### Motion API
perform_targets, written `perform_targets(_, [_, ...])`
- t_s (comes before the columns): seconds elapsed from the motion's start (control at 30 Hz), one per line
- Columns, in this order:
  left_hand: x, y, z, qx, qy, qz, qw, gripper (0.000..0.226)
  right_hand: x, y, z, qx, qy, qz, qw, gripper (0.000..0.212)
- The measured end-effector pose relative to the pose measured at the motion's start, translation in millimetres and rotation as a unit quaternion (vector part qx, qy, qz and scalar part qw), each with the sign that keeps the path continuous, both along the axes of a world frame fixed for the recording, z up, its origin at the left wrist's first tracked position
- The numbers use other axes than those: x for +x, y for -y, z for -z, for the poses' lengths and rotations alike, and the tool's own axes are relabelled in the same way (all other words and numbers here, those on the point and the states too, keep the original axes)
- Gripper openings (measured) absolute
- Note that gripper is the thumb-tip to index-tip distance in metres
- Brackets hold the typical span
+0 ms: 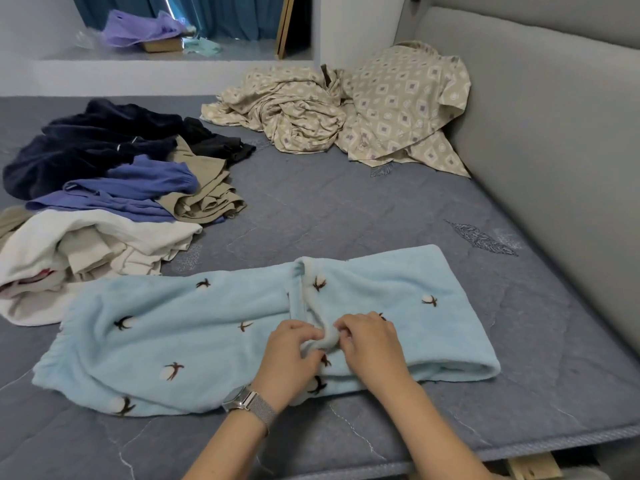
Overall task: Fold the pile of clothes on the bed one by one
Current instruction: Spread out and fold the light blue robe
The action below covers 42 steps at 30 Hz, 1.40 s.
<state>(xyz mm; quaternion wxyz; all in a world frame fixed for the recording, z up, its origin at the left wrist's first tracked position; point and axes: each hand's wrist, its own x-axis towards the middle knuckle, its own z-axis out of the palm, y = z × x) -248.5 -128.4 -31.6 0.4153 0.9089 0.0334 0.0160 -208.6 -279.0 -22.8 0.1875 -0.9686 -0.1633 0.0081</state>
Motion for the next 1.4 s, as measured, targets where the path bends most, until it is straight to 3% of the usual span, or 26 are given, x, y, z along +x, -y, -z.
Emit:
perform_targets(0.1, [7,0,-9,-0.042,0.11,-0.003,0.993,0.025,2,-2,-3,0.112,0.07,0.012,0.991,0.027])
perform_targets(0.17, [9,-1,-22,-0.071,0.167,0.008,0.983,0.028,0,-5,-12,0.212,0.151,0.02,0.965,0.021])
perform_targets(0.27, [9,-12,-44,-0.1,0.184,0.069,0.975,0.019,-7,-4,-26,0.258,0.181,-0.018,0.949,0.013])
perform_targets(0.33, [7,-30,-44,-0.05,0.112,0.144,0.982,0.02,-10,0,-25,0.221,0.162,-0.053,0.96,0.012])
perform_targets(0.4, [4,-48,-38,0.082,-0.032,0.199,0.976,0.024,-8,3,-21,0.161,0.108,-0.077,0.978,0.027])
perform_targets(0.47, [-2,-54,-34,0.226,-0.144,0.146,0.952,0.027,-5,2,-16,0.106,0.029,-0.067,0.992,0.048])
perform_targets(0.53, [-8,-45,-34,0.291,-0.108,0.011,0.951,0.026,-1,0,-6,0.049,-0.032,-0.052,0.997,0.073])
perform_targets(0.63, [-8,-21,-35,0.204,0.11,-0.09,0.969,0.036,2,-8,12,-0.072,-0.095,-0.057,0.991,0.104])
perform_targets(0.67, [-6,-13,-33,0.189,0.144,-0.072,0.969,0.045,4,-11,15,-0.106,-0.115,-0.066,0.985,0.101])
perform_targets(0.7, [-5,-4,-30,0.179,0.144,-0.031,0.973,0.055,8,-12,15,-0.116,-0.137,-0.074,0.981,0.085])
perform_targets(0.77, [-6,11,-16,0.152,0.061,0.055,0.985,0.071,18,-9,6,-0.057,-0.162,-0.069,0.983,0.056])
perform_targets(0.83, [-5,13,4,0.207,-0.044,0.094,0.973,0.084,30,13,0,-0.026,-0.107,0.004,0.994,0.058])
perform_targets(0.9, [0,9,20,0.286,-0.097,0.105,0.948,0.091,38,42,5,-0.109,-0.076,0.088,0.987,0.066])
perform_targets(0.97, [4,6,18,0.288,-0.12,0.115,0.943,0.089,36,59,15,-0.17,-0.13,0.102,0.972,0.073])
perform_targets(1.07, [5,-6,-1,0.191,-0.14,0.131,0.963,0.067,30,55,13,-0.122,-0.092,0.108,0.982,0.078])
perform_targets(1.13, [-1,-28,-13,0.127,-0.111,0.069,0.983,0.063,26,40,3,-0.063,-0.019,0.091,0.994,0.082])
perform_targets(1.2, [-7,-60,-17,0.165,-0.087,-0.015,0.982,0.069,19,17,-4,-0.008,0.027,0.03,0.999,0.082])
perform_targets(1.3, [-20,-112,-15,0.279,-0.103,-0.176,0.938,0.061,12,-18,11,-0.037,-0.004,-0.055,0.998,0.084])
perform_targets(1.4, [-41,-151,-25,0.235,-0.119,-0.426,0.865,0.082,12,-35,29,-0.114,-0.041,-0.053,0.991,0.096])
